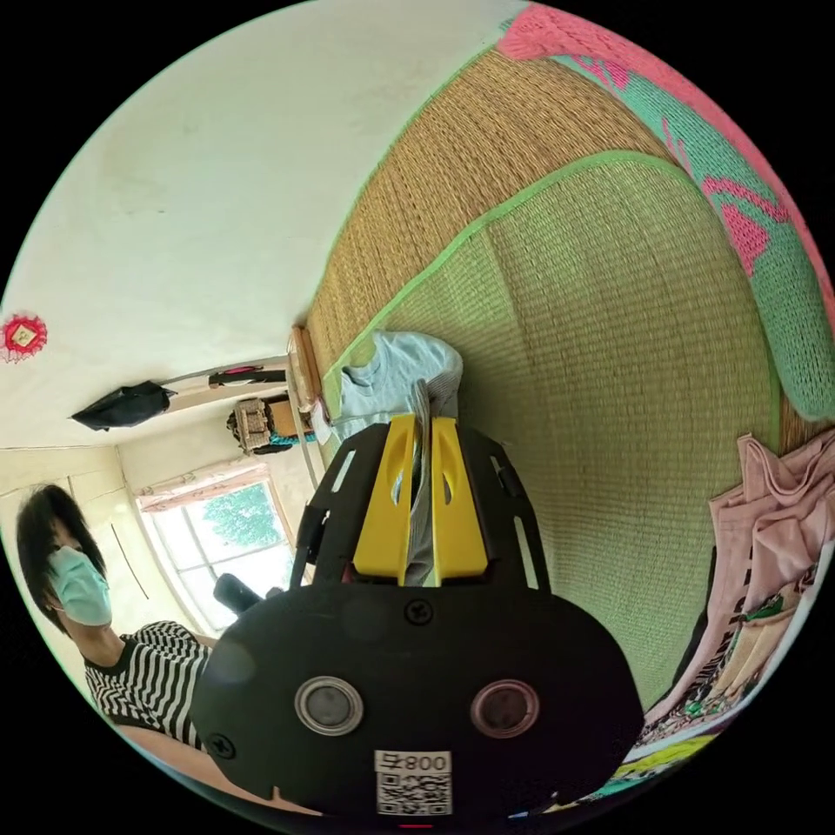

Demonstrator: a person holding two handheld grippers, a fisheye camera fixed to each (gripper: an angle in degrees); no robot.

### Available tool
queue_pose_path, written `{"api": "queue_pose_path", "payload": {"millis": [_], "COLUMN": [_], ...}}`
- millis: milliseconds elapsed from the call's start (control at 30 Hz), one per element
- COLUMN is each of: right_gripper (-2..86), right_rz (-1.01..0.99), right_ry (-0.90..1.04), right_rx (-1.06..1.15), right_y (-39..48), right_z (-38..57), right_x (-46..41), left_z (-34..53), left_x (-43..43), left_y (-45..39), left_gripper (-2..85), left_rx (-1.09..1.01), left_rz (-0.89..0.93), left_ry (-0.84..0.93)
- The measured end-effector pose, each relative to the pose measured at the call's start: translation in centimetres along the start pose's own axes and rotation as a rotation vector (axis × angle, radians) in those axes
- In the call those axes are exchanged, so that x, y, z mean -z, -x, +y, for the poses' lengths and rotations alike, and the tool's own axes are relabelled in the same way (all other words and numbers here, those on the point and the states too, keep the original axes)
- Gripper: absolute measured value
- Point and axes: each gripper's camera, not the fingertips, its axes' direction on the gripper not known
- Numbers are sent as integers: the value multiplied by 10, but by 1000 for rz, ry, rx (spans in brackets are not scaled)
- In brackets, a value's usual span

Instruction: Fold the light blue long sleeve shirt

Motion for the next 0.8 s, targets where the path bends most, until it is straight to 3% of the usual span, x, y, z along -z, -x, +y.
{"api": "queue_pose_path", "payload": {"millis": [267,533,800], "right_gripper": [26,28,28], "right_rz": [-50,37,105], "right_ry": [-1,164,254], "right_rx": [170,336,393], "right_y": [106,216,267], "right_z": [-7,-21,-20], "right_x": [-102,-300,-453], "left_z": [102,218,317], "left_x": [76,113,127], "left_y": [157,313,442], "left_gripper": [17,17,17], "left_rx": [246,541,732], "left_rz": [144,256,366], "left_ry": [-198,-381,-568]}}
